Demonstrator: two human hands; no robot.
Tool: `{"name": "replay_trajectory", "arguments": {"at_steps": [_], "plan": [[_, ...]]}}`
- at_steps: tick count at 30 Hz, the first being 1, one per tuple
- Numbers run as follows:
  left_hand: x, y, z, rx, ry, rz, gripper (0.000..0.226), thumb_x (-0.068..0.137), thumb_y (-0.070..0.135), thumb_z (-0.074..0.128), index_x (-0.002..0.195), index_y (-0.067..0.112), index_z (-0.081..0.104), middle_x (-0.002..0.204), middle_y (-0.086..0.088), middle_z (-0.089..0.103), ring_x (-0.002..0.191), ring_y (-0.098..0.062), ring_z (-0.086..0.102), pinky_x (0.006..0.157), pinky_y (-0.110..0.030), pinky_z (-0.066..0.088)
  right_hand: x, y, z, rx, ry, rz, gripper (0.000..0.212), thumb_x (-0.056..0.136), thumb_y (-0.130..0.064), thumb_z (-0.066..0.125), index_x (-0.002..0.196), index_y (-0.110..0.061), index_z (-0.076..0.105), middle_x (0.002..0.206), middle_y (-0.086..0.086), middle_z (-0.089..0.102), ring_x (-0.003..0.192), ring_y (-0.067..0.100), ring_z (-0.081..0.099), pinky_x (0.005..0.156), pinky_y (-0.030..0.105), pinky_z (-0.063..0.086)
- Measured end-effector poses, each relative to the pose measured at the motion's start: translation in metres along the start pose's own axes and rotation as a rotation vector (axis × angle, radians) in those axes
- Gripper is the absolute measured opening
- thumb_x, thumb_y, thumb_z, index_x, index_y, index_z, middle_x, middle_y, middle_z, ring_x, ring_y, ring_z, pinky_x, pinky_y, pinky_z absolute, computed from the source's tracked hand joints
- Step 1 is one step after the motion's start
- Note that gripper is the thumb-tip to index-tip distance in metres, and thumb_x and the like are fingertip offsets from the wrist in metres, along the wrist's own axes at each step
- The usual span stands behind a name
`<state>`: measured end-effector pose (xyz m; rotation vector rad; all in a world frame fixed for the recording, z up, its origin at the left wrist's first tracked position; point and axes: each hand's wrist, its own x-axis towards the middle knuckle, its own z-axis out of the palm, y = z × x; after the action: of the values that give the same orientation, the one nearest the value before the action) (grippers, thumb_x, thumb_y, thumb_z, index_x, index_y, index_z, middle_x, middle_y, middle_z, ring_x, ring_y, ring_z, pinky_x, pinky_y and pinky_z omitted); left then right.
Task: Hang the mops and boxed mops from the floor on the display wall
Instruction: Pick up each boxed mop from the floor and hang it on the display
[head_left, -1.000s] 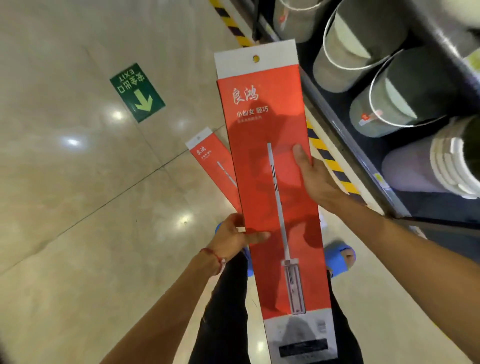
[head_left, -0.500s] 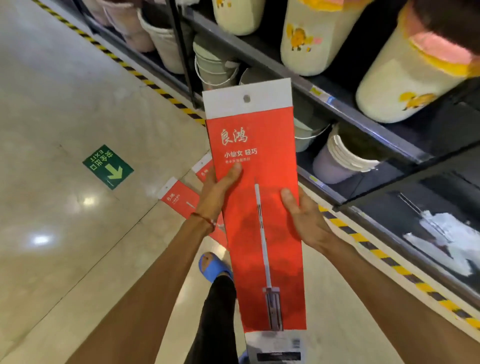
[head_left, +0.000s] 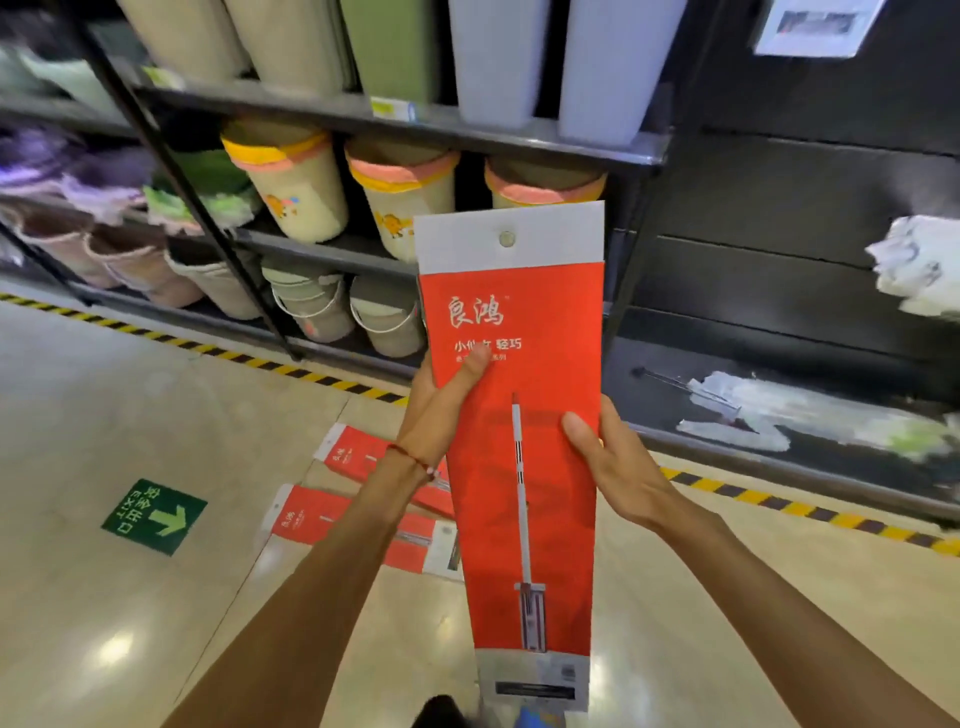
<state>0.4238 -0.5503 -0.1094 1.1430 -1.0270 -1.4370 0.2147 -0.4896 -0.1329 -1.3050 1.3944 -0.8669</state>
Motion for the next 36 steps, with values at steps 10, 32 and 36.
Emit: {"name": "replay_trajectory", "arguments": {"at_steps": [10, 32, 36], "plan": [[-0.034, 0.069, 0.051, 0.004, -0.232, 0.153, 0.067, 0.074, 0.053, 0.079, 0.128, 0.015, 0.066, 0.122, -0.007, 0.076, 0.113, -0.029, 0.072, 0.101, -0.051, 0.056, -0.09, -0.069, -0.041, 0.045, 0.231, -0.151, 0.076, 0.091, -0.061, 0.067, 0.155, -0.035, 0.035, 0.145, -0.017, 0.057, 0.124, -0.002, 0.061, 0.1, 0.029, 0.057], [-0.032, 0.222, 0.178, 0.329, -0.359, 0.444, 0.057, 0.077, 0.072, 0.073, 0.104, 0.023, 0.08, 0.1, 0.006, 0.081, 0.096, -0.016, 0.078, 0.091, -0.041, 0.061, -0.088, -0.268, -0.189, 0.23, 0.719, -0.658, 0.045, 0.084, -0.043, 0.072, 0.121, -0.018, 0.071, 0.116, 0.002, 0.077, 0.105, 0.021, 0.075, 0.095, 0.05, 0.06], [-0.02, 0.257, 0.228, 0.355, -0.275, 0.533, 0.059, 0.076, 0.075, 0.072, 0.102, 0.023, 0.08, 0.097, 0.008, 0.081, 0.092, -0.012, 0.078, 0.084, -0.031, 0.061, -0.075, -0.301, -0.246, 0.219, 0.669, -0.727, 0.038, 0.084, -0.044, 0.073, 0.114, -0.021, 0.073, 0.112, 0.001, 0.079, 0.102, 0.022, 0.076, 0.095, 0.053, 0.06]]}}
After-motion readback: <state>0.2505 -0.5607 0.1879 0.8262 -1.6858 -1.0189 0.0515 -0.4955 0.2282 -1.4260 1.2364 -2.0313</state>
